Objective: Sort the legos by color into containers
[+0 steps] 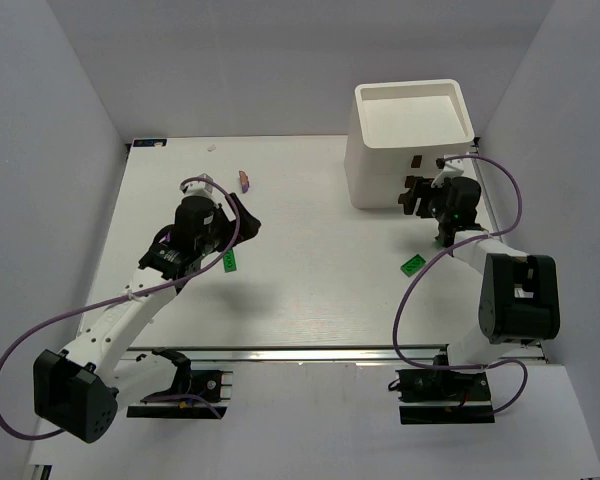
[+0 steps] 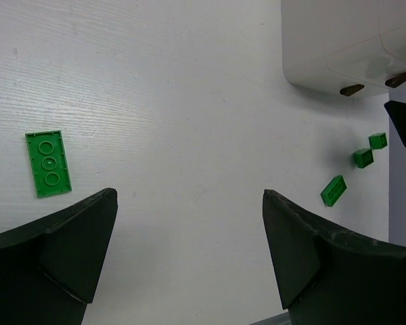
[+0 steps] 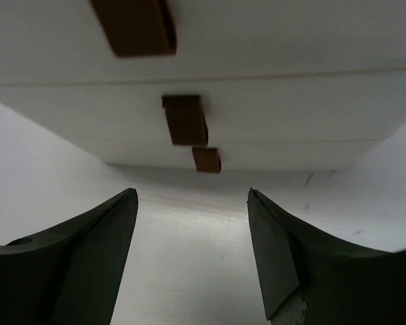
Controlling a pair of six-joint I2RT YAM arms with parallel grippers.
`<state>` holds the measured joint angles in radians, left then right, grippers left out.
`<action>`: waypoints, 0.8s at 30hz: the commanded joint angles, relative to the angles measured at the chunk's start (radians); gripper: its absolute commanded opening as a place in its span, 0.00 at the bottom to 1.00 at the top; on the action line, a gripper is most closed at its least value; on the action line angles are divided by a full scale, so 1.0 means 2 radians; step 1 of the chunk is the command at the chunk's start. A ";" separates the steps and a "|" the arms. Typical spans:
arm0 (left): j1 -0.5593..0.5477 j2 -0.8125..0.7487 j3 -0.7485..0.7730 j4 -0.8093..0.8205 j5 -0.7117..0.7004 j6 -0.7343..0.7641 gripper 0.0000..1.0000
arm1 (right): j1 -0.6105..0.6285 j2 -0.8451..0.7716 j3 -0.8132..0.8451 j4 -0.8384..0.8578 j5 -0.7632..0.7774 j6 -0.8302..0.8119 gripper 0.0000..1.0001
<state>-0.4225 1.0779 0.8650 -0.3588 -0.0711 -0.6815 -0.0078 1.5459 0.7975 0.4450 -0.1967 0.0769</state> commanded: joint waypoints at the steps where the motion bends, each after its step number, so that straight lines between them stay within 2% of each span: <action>1: 0.002 -0.029 -0.004 -0.011 -0.013 -0.017 0.97 | 0.002 0.033 0.046 0.079 0.032 0.025 0.71; 7: 0.002 -0.035 -0.001 -0.024 -0.026 -0.027 0.97 | 0.021 0.065 0.076 0.112 0.041 0.034 0.68; 13: 0.002 -0.033 0.004 -0.030 -0.031 -0.032 0.97 | 0.026 0.089 0.089 0.136 0.058 0.044 0.58; 19: 0.002 -0.021 0.016 -0.034 -0.033 -0.028 0.97 | 0.027 0.099 0.087 0.152 0.058 0.041 0.41; 24: 0.002 -0.013 0.020 -0.030 -0.031 -0.028 0.97 | 0.025 0.098 0.079 0.164 0.045 0.033 0.13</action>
<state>-0.4225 1.0542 0.8654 -0.4118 -0.1223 -0.7345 0.0406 1.7428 0.9260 0.6361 -0.1104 0.1482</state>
